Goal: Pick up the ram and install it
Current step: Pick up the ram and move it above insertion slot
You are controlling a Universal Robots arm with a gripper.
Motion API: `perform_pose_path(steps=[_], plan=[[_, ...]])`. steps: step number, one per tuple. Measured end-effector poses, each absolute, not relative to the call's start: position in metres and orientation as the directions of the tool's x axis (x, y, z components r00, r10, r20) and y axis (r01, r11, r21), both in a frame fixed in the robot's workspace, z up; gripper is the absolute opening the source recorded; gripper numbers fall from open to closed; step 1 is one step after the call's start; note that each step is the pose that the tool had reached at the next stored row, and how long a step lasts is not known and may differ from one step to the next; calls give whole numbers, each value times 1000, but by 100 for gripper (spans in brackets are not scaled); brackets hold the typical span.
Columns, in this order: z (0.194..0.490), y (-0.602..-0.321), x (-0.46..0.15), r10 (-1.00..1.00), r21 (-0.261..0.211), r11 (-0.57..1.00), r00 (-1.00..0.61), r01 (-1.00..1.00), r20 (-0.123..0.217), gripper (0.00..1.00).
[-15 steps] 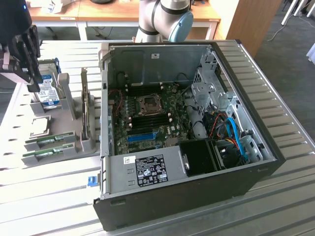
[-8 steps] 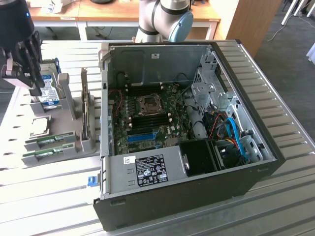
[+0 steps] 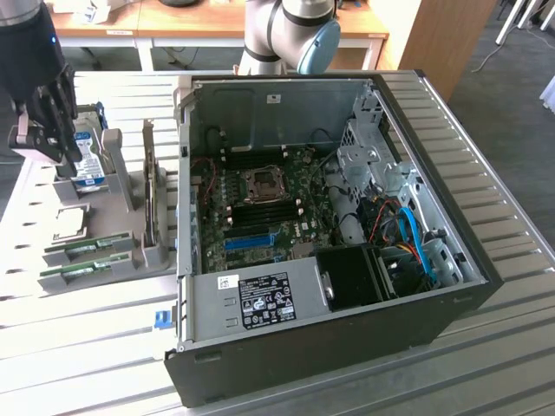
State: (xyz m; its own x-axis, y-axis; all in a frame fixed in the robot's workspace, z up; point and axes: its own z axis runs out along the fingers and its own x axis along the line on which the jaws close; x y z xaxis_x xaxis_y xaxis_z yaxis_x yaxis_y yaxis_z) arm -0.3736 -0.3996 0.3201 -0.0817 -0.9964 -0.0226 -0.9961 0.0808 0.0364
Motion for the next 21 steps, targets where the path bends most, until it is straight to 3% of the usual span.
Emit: perform_pose_path(steps=[21], plan=[[287,-400,-374,-996,35,81,-82,-996,-23,31]])
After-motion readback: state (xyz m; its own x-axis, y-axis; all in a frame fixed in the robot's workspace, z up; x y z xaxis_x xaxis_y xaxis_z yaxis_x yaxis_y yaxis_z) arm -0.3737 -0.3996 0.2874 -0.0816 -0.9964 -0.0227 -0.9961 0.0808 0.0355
